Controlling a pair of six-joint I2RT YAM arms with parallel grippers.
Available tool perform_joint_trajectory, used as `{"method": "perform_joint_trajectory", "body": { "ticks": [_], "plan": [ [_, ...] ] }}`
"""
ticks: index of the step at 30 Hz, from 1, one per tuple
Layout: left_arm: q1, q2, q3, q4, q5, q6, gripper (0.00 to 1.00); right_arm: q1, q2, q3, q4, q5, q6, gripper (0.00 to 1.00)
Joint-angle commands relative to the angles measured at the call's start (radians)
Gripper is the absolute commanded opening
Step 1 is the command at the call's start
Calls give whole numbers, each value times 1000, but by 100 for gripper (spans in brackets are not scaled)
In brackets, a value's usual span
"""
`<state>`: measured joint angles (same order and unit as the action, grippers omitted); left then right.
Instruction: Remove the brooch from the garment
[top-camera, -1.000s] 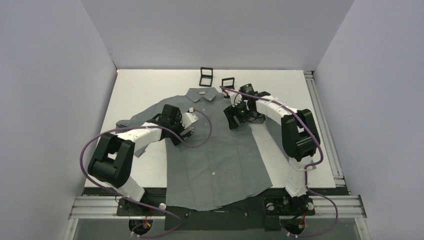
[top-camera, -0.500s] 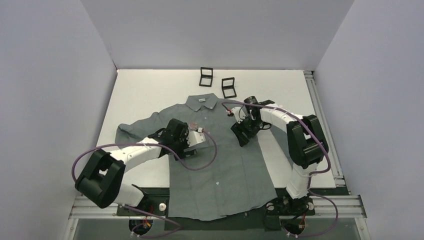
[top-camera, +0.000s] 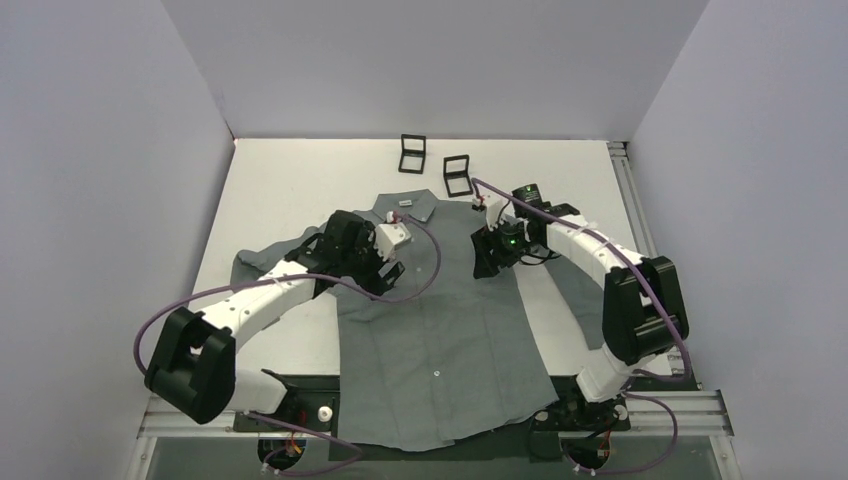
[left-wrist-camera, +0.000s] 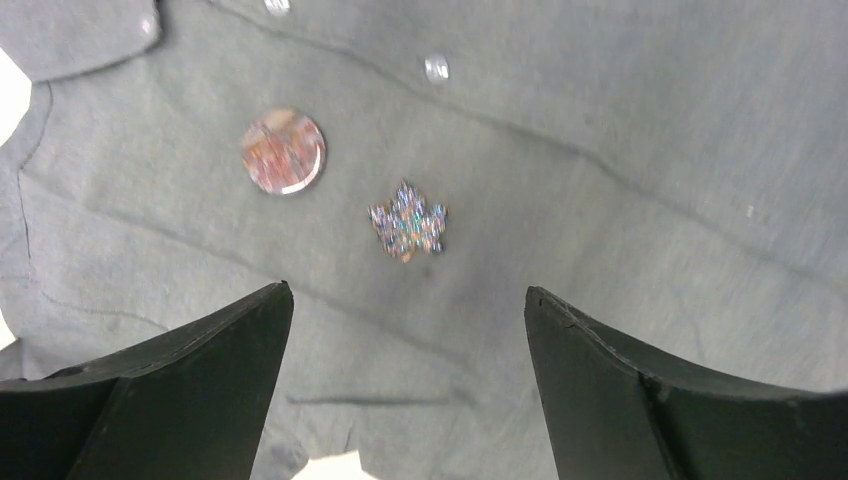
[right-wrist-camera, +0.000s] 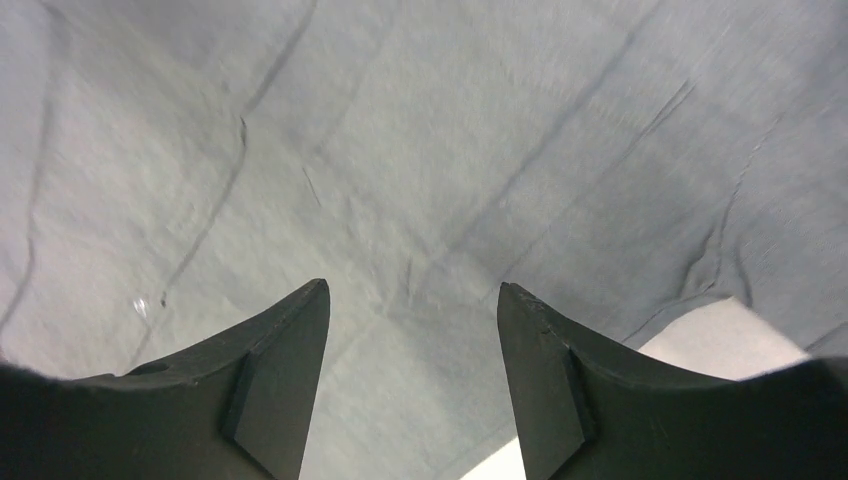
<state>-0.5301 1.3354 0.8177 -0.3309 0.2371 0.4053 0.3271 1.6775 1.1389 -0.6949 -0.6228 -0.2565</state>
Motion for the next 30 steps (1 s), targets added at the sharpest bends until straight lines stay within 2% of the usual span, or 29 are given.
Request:
{"method": "perform_joint_trajectory", "body": {
  "ticks": [1, 6, 11, 30],
  "plan": [
    [9, 76, 82, 86, 3, -212, 82, 3, -87, -45, 277, -69, 180, 58],
    [7, 158, 87, 125, -105, -260, 80, 3, -101, -55, 345, 28, 215, 58],
    [2, 221, 92, 122, -176, -289, 77, 3, -110, -80, 378, 47, 230, 58],
    [-59, 289, 108, 141, -229, -308, 73, 1, -133, -113, 417, 64, 235, 58]
  ]
}}
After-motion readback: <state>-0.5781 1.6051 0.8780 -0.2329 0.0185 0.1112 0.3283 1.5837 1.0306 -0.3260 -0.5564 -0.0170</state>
